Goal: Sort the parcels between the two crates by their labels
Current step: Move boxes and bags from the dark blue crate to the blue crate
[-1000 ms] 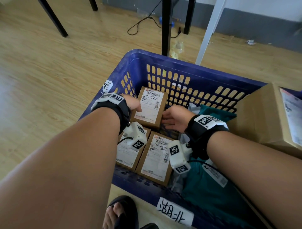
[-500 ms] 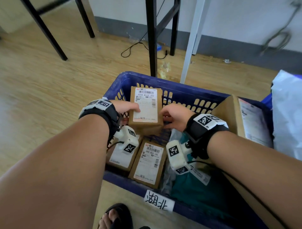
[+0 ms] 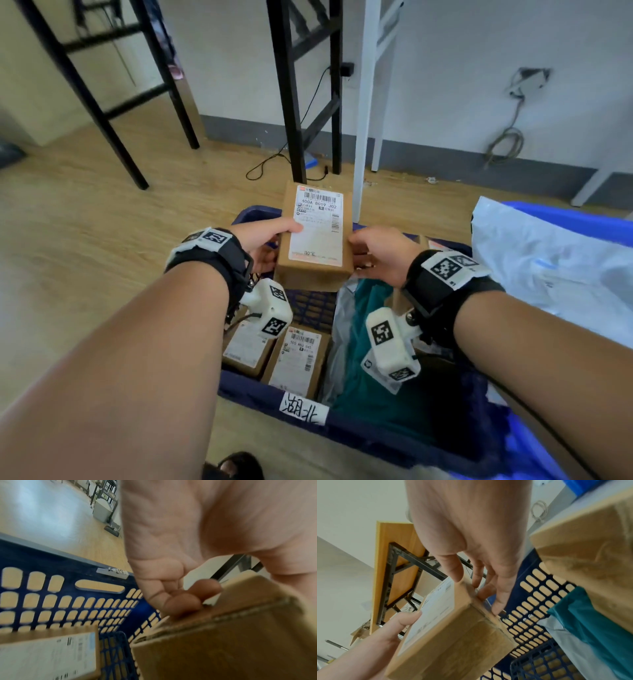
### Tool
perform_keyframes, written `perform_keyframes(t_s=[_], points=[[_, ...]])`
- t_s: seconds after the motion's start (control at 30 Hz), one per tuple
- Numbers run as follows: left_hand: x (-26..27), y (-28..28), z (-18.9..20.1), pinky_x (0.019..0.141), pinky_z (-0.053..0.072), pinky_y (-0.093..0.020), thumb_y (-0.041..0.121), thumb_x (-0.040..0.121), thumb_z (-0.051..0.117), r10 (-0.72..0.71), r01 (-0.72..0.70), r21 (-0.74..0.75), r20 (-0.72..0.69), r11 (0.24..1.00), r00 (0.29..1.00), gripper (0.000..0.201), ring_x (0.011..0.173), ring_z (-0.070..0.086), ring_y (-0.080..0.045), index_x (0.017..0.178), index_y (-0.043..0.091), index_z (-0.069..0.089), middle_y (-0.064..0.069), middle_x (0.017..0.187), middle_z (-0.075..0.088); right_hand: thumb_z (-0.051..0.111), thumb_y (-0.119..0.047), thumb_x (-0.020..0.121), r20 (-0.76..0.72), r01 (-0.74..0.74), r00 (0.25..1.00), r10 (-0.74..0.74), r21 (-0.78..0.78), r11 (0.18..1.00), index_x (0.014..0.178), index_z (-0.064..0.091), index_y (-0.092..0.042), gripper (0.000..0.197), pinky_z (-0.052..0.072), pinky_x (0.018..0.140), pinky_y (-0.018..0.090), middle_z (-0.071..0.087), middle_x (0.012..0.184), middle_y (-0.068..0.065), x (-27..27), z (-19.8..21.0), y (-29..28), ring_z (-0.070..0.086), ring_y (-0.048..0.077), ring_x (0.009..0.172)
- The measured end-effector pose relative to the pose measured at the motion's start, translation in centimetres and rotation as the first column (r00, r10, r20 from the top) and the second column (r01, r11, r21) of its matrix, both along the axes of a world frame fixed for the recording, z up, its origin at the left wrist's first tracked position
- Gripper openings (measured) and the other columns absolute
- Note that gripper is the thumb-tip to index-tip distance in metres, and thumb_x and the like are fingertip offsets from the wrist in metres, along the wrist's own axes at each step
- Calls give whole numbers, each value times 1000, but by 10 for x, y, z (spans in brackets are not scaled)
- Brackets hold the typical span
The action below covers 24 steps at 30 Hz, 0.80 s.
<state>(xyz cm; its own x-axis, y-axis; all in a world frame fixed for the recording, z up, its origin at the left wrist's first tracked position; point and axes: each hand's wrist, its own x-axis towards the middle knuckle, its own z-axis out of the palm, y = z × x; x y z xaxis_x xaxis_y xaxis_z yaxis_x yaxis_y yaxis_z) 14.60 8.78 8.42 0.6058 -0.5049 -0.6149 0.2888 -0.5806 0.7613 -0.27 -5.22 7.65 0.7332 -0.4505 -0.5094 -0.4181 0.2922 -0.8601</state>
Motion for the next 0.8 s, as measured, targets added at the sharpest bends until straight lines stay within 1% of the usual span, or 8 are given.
perform_keyframes(t_s=[0.1, 0.17, 0.27, 0.37, 0.57, 0.63, 0.73, 0.8], points=[[-26, -5, 12, 61, 54, -23, 33, 82, 70, 11, -12, -81, -10, 997, 1000, 33, 81, 60, -17, 109, 15, 63, -3, 89, 70, 49, -14, 97, 21, 43, 999, -42, -36, 998, 91, 61, -10, 14, 51, 67, 31, 65, 84, 6, -26, 19, -7, 60, 19, 79], [-42, -9, 18, 78, 52, -27, 33, 81, 70, 15, -16, -141, -10, 990, 1000, 34, 89, 59, -20, 109, 15, 64, -4, 89, 72, 53, -20, 96, 40, 65, 997, -63, -64, 996, 94, 61, -12, 11, 51, 65, 30, 67, 93, 6, -42, 29, -11, 62, 21, 85], [-63, -15, 28, 98, 48, -35, 34, 79, 72, 10, -10, -209, 1, 978, 1000, 46, 94, 61, -23, 117, 11, 63, -13, 107, 72, 56, -25, 95, 79, 108, 992, -99, -120, 987, 93, 60, -14, 11, 50, 59, 26, 68, 90, 3, -65, 40, -17, 63, 17, 81], [-81, -23, 35, 99, 48, -37, 34, 83, 69, -42, 43, -259, 7, 965, 999, 42, 102, 64, -25, 119, 14, 61, -12, 111, 71, 58, -32, 94, 96, 138, 988, -123, -169, 976, 105, 60, -13, 22, 53, 64, 27, 69, 97, 5, -86, 46, -24, 66, 17, 86], [-102, -34, 43, 97, 48, -39, 34, 88, 62, -167, 173, -280, 46, 944, 985, 33, 105, 61, -26, 117, 17, 61, -9, 114, 70, 70, -51, 79, 105, 133, 989, -107, -284, 950, 120, 55, -18, 55, 53, 93, 40, 67, 114, 3, -119, 47, -43, 64, 18, 106], [-108, -38, 47, 90, 50, -35, 31, 91, 59, -192, 197, -299, 46, 934, 980, 24, 100, 61, -24, 113, 19, 61, -8, 113, 69, 73, -52, 75, 125, 137, 986, -109, -240, 961, 126, 53, -21, 63, 51, 94, 38, 65, 120, 1, -127, 48, -49, 60, 18, 112], [-112, -45, 49, 94, 48, -37, 29, 92, 57, -212, 215, -317, 45, 924, 976, 18, 102, 62, -25, 108, 22, 61, -8, 114, 68, 78, -54, 65, 158, 135, 982, -105, -189, 973, 136, 48, -21, 83, 50, 92, 37, 64, 123, -1, -134, 49, -54, 60, 19, 115], [-114, -48, 48, 94, 48, -38, 31, 92, 57, -228, 230, -320, 46, 919, 973, 21, 103, 63, -24, 110, 22, 60, -8, 113, 69, 76, -46, 73, 189, 133, 977, -101, -164, 977, 134, 49, -20, 72, 50, 94, 38, 68, 117, -1, -134, 48, -54, 64, 17, 109]])
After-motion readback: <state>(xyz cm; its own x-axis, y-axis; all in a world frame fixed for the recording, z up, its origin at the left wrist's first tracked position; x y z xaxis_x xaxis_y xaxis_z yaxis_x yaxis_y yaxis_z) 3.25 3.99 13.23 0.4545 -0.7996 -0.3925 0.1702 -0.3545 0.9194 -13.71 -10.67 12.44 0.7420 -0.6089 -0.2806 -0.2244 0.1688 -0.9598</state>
